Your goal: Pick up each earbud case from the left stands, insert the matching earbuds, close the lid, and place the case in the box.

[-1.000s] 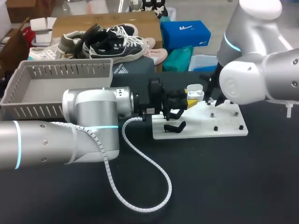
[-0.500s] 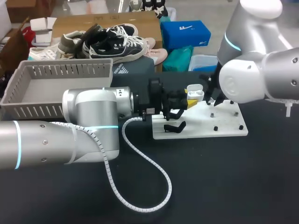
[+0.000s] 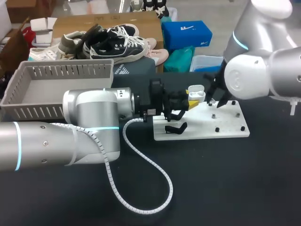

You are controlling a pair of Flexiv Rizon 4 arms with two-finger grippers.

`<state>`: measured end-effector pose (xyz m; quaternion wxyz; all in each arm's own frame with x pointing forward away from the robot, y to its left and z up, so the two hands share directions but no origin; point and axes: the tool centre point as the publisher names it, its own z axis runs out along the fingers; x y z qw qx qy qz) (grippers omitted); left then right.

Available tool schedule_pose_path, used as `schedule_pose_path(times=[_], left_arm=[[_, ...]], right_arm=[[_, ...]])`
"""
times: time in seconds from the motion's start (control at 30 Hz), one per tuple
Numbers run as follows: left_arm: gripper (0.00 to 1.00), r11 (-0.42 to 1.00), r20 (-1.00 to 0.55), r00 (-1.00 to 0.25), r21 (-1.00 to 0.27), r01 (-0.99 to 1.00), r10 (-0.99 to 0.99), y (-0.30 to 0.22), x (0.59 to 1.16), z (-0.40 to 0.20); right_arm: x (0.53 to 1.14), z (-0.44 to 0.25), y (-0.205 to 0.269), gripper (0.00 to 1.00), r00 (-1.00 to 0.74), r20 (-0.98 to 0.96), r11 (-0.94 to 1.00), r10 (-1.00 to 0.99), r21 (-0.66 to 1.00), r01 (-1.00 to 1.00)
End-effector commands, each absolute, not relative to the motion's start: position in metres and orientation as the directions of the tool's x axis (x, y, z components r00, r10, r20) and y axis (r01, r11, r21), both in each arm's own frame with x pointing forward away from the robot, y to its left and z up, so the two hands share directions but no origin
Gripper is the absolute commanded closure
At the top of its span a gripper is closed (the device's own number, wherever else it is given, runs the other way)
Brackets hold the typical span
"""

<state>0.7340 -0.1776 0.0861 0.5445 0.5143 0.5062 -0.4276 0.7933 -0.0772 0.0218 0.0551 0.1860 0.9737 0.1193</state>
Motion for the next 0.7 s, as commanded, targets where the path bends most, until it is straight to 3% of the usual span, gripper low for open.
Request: schedule_pose_path(times=[0.03,0.7], left_arm=[[1.0,0.109,-0.991,0.124,0.129,0.986,0.055,-0.1776,0.733,0.0858],[1.0,0.109,-0.991,0.124,0.129,0.986,0.055,-0.1776,0.733,0.0858]], right_arm=[[0.795,0.0223,-0.076,0.67,-0.923,-0.062,0.902,0.379,0.246,0.354],[0.7957,0.0213,-0.0728,0.81,-0.927,-0.06,0.906,0.37,0.243,0.345]])
